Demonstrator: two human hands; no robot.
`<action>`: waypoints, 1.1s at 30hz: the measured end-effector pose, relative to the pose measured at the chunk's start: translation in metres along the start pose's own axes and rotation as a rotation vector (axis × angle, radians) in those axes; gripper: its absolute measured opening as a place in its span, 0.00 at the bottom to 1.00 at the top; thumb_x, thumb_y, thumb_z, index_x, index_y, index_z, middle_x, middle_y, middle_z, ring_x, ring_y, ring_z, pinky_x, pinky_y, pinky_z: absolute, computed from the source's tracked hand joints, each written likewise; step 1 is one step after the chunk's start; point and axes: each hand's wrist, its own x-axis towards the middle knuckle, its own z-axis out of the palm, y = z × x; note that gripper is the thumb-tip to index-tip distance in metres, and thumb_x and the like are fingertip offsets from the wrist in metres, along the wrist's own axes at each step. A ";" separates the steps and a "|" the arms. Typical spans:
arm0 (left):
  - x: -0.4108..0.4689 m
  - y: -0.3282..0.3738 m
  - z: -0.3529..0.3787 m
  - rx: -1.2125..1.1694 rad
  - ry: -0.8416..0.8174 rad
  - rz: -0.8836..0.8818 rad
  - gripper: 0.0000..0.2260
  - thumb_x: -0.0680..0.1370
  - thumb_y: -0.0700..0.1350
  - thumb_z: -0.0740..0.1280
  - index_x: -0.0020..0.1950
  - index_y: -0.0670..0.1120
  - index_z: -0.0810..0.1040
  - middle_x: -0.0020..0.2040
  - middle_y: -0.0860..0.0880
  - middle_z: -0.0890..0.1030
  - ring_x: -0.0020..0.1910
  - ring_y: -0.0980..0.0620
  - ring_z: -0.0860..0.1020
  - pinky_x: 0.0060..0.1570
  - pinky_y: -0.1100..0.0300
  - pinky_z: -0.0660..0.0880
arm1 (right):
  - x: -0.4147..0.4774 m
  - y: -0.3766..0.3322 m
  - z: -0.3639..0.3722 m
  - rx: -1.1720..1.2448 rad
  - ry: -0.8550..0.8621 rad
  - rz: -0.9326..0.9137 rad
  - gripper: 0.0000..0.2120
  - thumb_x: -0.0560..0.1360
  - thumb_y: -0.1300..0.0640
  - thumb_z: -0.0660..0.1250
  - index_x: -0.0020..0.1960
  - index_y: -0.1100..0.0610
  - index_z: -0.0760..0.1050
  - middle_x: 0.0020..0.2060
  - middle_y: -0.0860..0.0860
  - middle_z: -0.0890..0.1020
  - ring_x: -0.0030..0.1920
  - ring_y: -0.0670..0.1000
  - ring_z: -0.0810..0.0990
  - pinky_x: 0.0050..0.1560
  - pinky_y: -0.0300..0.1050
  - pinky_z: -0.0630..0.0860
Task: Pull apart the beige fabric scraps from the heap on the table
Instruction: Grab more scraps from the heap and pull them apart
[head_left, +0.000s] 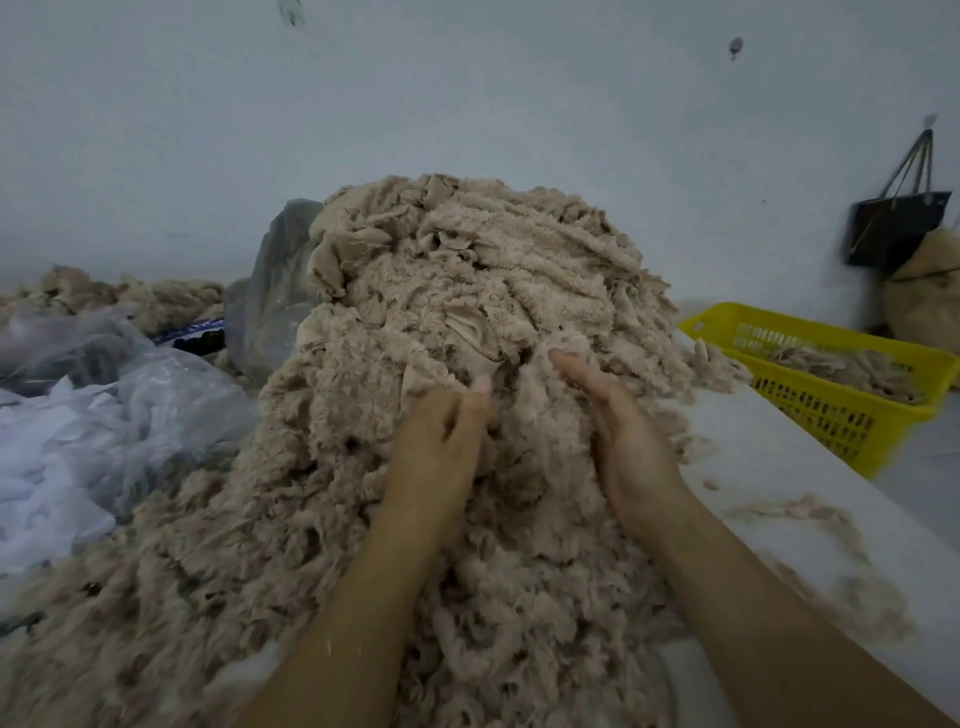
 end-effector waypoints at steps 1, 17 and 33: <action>-0.003 0.002 0.004 -0.071 -0.193 -0.139 0.24 0.77 0.70 0.56 0.48 0.54 0.82 0.42 0.61 0.80 0.43 0.65 0.77 0.39 0.70 0.68 | -0.001 0.001 0.003 -0.042 -0.036 -0.005 0.18 0.78 0.43 0.56 0.59 0.39 0.82 0.61 0.32 0.77 0.59 0.27 0.72 0.57 0.34 0.69; 0.011 -0.008 -0.008 -1.348 -0.067 -0.678 0.19 0.82 0.47 0.64 0.72 0.45 0.74 0.58 0.42 0.84 0.49 0.46 0.85 0.40 0.49 0.83 | 0.011 0.006 -0.019 -0.074 0.437 0.068 0.32 0.81 0.48 0.60 0.18 0.53 0.70 0.22 0.48 0.76 0.22 0.46 0.71 0.35 0.43 0.70; 0.019 -0.019 -0.010 -1.253 0.012 -0.637 0.09 0.85 0.45 0.57 0.57 0.44 0.75 0.29 0.50 0.74 0.23 0.58 0.72 0.25 0.65 0.73 | 0.001 0.011 -0.003 -0.641 0.047 -0.087 0.33 0.76 0.33 0.58 0.41 0.65 0.74 0.30 0.55 0.74 0.32 0.54 0.75 0.39 0.49 0.74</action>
